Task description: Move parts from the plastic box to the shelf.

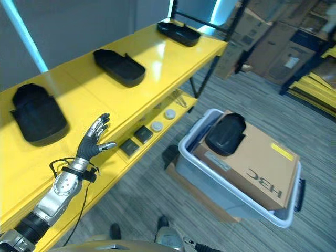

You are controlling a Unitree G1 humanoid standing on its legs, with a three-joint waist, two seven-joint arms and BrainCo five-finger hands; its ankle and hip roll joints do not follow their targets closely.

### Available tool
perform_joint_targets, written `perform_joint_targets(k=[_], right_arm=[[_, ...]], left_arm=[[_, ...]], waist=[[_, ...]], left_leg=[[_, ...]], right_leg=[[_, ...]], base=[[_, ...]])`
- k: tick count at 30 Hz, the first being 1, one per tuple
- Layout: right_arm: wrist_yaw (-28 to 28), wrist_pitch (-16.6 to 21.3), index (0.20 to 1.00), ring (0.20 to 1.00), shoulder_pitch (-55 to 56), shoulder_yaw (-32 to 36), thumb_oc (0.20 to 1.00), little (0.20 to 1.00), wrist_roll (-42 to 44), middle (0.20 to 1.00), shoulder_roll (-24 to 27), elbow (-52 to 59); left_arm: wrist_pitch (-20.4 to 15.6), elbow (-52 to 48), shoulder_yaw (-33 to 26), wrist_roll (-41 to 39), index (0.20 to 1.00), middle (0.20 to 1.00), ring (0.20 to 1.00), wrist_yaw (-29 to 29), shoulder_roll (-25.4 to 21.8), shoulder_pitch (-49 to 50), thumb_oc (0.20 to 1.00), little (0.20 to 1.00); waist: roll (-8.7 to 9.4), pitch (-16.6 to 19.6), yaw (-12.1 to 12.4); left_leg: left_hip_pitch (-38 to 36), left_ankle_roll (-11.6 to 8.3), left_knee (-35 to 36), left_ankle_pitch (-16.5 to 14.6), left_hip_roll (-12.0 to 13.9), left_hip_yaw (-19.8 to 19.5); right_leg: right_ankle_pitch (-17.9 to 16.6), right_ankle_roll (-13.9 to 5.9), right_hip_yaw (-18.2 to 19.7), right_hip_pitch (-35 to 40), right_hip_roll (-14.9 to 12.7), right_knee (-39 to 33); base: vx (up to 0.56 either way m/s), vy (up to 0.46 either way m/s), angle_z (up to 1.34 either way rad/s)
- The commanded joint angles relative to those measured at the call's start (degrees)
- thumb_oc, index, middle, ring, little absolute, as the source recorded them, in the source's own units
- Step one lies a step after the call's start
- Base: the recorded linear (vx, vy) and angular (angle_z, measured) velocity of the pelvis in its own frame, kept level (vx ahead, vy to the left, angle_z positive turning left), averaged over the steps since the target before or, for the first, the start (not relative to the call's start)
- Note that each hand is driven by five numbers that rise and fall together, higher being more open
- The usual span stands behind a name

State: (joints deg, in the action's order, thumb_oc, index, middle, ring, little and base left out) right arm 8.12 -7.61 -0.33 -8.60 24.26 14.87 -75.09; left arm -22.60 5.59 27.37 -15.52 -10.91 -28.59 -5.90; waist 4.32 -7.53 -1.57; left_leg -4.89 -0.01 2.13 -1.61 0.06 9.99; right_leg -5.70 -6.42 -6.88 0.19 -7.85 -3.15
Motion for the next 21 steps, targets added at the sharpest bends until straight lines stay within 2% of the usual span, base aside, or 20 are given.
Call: perform_joint_targets(k=[1, 6, 10, 11, 12, 15, 16, 18, 19, 21], right_arm=[[-0.34, 0.59, 1.000, 1.000, -0.67, 0.41, 1.000, 1.000, -2.93, 1.000, 1.59, -2.20], [-0.66, 1.92, 1.000, 1.000, 0.52, -0.11, 1.000, 1.000, -3.77, 1.000, 1.38, -1.43], [-0.56, 2.90, 1.000, 1.000, 0.71, -0.63, 1.000, 1.000, -4.14, 1.000, 2.22, -0.85], [-1.14, 3.87, 1.000, 1.000, 0.39, -1.73, 1.000, 1.000, -3.81, 1.000, 2.89, -0.19], [-1.34, 4.04, 1.000, 1.000, 0.25, -1.81, 1.000, 1.000, -3.47, 1.000, 2.97, -0.23], [-1.83, 4.57, 1.000, 1.000, -0.82, -1.51, 1.000, 1.000, -0.64, 1.000, 3.59, -0.55], [-1.00, 4.92, 1.000, 1.000, -1.74, -0.97, 1.000, 1.000, -1.03, 1.000, 4.45, -0.45], [-0.92, 5.07, 1.000, 1.000, -1.79, -0.90, 1.000, 1.000, -1.37, 1.000, 4.61, -0.38], [-1.40, 5.59, 1.000, 1.000, -2.12, -1.22, 1.000, 1.000, -1.38, 1.000, 4.91, 0.12], [-2.49, 5.52, 1.000, 1.000, -2.84, -2.01, 1.000, 1.000, 0.05, 1.000, 5.03, 1.09]], left_arm=[[-0.63, -3.42, 0.73, 1.13, 1.000, 1.000, 1.000, -1.22, 1.48, -3.92, 1.000, 1.000], [0.95, -1.30, 1.99, 3.62, 1.000, 1.000, 1.000, -4.28, 2.38, -4.24, 1.000, 1.000], [1.21, 2.17, 2.39, 5.89, 1.000, 1.000, 1.000, -5.00, 2.87, -4.68, 1.000, 1.000], [1.08, 4.52, 2.14, 6.40, 1.000, 1.000, 1.000, -4.56, 2.88, -4.44, 1.000, 1.000], [0.96, 4.89, 2.08, 6.35, 1.000, 1.000, 1.000, -4.42, 2.93, -4.42, 1.000, 1.000], [0.27, 6.66, 1.73, 6.21, 1.000, 1.000, 1.000, -3.40, 2.88, -3.65, 1.000, 1.000], [-0.33, 7.43, 1.89, 6.21, 1.000, 1.000, 1.000, -2.61, 2.48, -2.23, 1.000, 1.000], [-0.33, 7.52, 1.94, 6.25, 1.000, 1.000, 1.000, -2.42, 2.45, -1.86, 1.000, 1.000], [-0.48, 8.45, 2.00, 6.66, 1.000, 1.000, 1.000, -1.16, 2.65, -0.98, 1.000, 1.000], [-1.18, 9.77, 2.16, 7.53, 1.000, 1.000, 1.000, -0.04, 2.98, -0.68, 1.000, 1.000]], waist=[[-2.48, 0.64, -0.23], [-1.90, 0.56, -1.18], [-1.51, -0.59, -1.40], [-1.36, -1.55, -0.64], [-1.41, -1.61, -0.53], [-2.04, -1.67, 0.45], [-3.01, -1.93, 1.86], [-3.09, -2.04, 2.26], [-3.51, -2.38, 3.37], [-3.94, -2.27, 4.05]], left_leg=[[0.64, 2.15, -5.24, -5.53, -1.42, -5.35], [1.84, 0.92, -9.28, -6.08, 0.34, -4.12], [7.21, -0.19, -21.59, -1.29, 2.35, -6.44], [11.68, -0.28, -27.66, 0.51, 1.97, -9.40], [12.06, -0.25, -27.73, 0.37, 1.83, -9.64], [12.01, -0.16, -22.23, -0.04, 0.35, -11.05], [13.14, -0.56, -13.49, 1.50, -1.68, -14.27], [13.17, -0.61, -11.83, 2.10, -2.14, -14.97], [14.92, -1.06, -9.76, 4.28, -3.06, -17.34], [14.65, -0.90, -6.43, 5.03, -3.30, -17.93]], right_leg=[[-1.47, -0.40, -0.47, -2.87, 0.50, 0.99], [-0.65, 1.19, 0.68, -0.74, 2.24, -0.54], [0.34, 3.46, 2.14, -0.15, 3.61, 0.39], [0.24, 4.29, 3.59, 0.44, 4.09, 0.05], [0.24, 4.27, 3.76, 0.49, 4.14, -0.05], [0.63, 3.79, 5.10, 0.84, 4.60, -0.40], [1.40, 3.52, 7.15, 1.44, 5.41, -0.57], [1.63, 3.56, 7.66, 1.79, 5.53, -0.72], [2.17, 3.76, 8.69, 2.42, 6.17, -0.78], [2.86, 3.87, 8.74, 2.52, 6.59, -0.79]], base=[[0.04, -0.254, -0.36], [0.08, -0.251, -0.22], [0.09, -0.208, -0.14], [0.10, -0.147, -0.35], [0.11, -0.077, -0.39], [0.11, 0.089, -0.42], [0.16, 0.164, -0.39], [0.13, 0.137, -0.29], [0.12, 0.180, -0.39], [0.08, 0.154, -0.44]])
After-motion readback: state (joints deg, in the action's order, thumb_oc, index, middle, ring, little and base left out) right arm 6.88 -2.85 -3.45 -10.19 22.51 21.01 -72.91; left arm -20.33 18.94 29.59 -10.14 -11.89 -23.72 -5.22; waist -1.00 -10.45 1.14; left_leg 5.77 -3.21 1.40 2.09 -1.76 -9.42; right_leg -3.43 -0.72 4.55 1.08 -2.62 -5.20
